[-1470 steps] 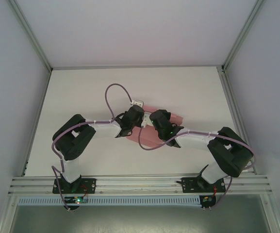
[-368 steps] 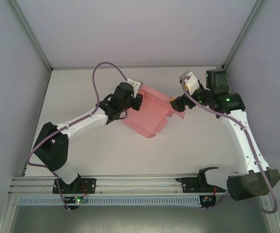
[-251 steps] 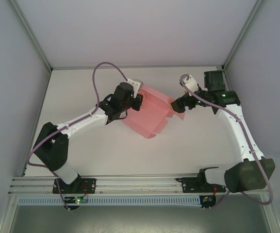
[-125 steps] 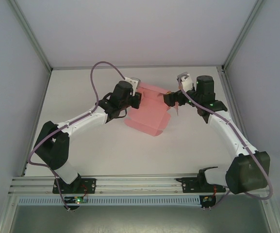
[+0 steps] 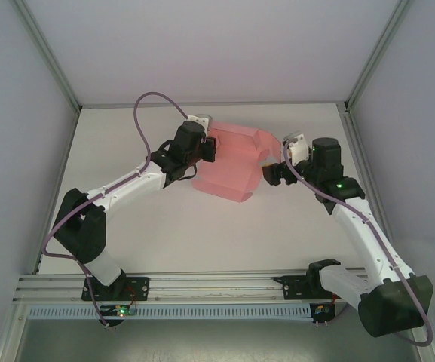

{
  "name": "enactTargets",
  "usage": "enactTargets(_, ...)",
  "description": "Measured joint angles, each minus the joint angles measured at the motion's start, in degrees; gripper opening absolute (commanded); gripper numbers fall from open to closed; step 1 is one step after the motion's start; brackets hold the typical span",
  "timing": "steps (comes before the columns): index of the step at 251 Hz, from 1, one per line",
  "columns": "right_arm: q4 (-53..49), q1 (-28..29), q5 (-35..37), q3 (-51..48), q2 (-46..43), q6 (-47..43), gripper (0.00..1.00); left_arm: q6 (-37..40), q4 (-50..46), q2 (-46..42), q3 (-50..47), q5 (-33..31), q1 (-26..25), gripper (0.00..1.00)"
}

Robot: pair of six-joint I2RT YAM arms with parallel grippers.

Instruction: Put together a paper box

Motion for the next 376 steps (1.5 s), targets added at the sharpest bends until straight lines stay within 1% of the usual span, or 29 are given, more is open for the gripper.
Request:
enactTargets(29,-0.66,0.0,3.19,-2.03,-0.07,0.2,0.98,-0.04,-0.5,0.0,0.0,0.07,0.22,0.0)
enactTargets(56,2.47,0.0,5.99,-3.26,-0.09,0.61,0.98,0.0,-0.48,0.0,-0.04,1.29,0.37,0.0)
enactTargets(87,7.28,-0.02,6.14,-4.04,0.94,0.17,0.98,0.13,-0.55,0.0,-0.07,3.13,0.39,0.0)
enactTargets(124,10.49,-0.02,6.25,-3.34,3.56,-0.04,0.98,0.5,-0.94,0.0,-0.07,5.2,0.39,0.0)
enactTargets(169,16.17,0.04,5.44,-3.32,4.66,0.22,0.98,1.49,-1.01,0.13,-0.07,7.39,0.39,0.0)
enactTargets(193,18.64,1.31,5.29,-3.32,5.97,0.2,0.98,1.81,-0.98,0.15,-0.07,8.55,0.5,0.0)
enactTargets(212,19.54,2.95,6.16,-3.32,7.5,0.2,0.98,1.92,-0.98,0.15,-0.07,8.5,0.68,0.0)
enactTargets(249,20.33,5.97,10.36,-3.37,9.81,0.24,0.98,1.97,-1.4,0.48,-0.07,6.82,1.22,0.0)
enactTargets(286,19.52,6.29,11.47,-4.02,8.96,0.22,0.98,1.16,-1.84,2.54,-0.07,5.9,1.22,0.0)
enactTargets(303,17.42,6.03,10.4,-4.94,7.02,0.07,0.98,0.15,-2.56,3.63,-0.07,6.01,1.51,0.0)
enactTargets(347,11.08,3.78,1.25,-7.67,-2.62,-3.21,0.98,-0.96,-2.73,3.91,-2.12,6.82,3.65,0.0)
enactTargets(362,10.16,1.64,-2.32,-8.92,-5.62,-3.61,0.98,-0.83,-2.78,3.91,-2.95,7.19,4.24,0.0)
enactTargets(376,9.44,-1.84,-5.6,-9.51,-6.95,-3.65,0.98,-0.79,-2.91,3.91,-3.63,7.43,4.5,0.0)
